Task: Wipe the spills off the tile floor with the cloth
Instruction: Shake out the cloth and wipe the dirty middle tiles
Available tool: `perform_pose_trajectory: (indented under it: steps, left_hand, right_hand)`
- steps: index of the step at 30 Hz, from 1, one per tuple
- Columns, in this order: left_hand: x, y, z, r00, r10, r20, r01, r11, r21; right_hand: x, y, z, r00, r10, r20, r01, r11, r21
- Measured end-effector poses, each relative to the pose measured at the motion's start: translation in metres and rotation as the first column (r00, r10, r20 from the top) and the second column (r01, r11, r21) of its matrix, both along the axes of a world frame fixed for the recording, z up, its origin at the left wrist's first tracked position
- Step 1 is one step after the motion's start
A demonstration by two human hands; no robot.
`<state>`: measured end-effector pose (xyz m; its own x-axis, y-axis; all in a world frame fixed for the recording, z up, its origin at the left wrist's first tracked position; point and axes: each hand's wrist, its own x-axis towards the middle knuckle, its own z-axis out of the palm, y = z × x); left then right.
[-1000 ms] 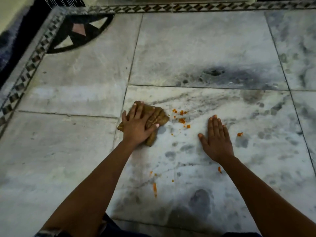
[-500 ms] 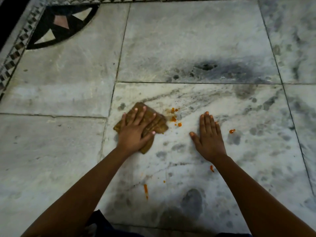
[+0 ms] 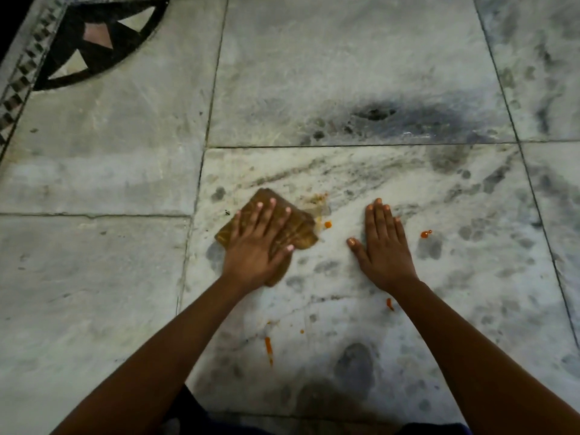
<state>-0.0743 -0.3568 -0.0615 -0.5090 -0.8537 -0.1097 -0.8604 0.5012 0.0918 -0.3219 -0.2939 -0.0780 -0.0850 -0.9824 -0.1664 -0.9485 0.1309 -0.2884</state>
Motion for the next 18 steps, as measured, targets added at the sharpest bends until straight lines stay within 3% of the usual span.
perform_pose_trajectory:
  steps: [5, 7, 11, 15, 18]
  left_hand:
    - [-0.011, -0.067, 0.008, 0.964, 0.262, 0.046, -0.265, 0.96, 0.088]
    - [-0.041, -0.088, 0.012, 0.956, 0.288, 0.059, -0.293, 0.947, 0.13]
    - [-0.079, -0.057, 0.012, 0.994, 0.101, 0.049, -0.106, 0.986, 0.125]
    - [-0.035, -0.01, 0.005, 0.998, -0.064, 0.003, 0.063, 0.995, 0.083]
    - [0.0, -0.014, 0.002, 0.998, -0.067, -0.01, 0.068, 0.997, 0.033]
  right_hand:
    - [0.002, -0.002, 0.004, 1.0, 0.001, -0.018, 0.0, 0.999, 0.034]
    - [0.001, -0.004, 0.004, 1.0, 0.007, -0.021, -0.006, 1.0, 0.031]
    - [0.001, -0.001, 0.002, 1.0, 0.0, -0.015, 0.0, 1.0, 0.007]
    - [-0.001, 0.0, 0.001, 1.0, 0.004, 0.007, -0.004, 1.0, 0.001]
    - [-0.002, 0.0, 0.002, 1.0, 0.006, 0.024, -0.006, 1.0, 0.014]
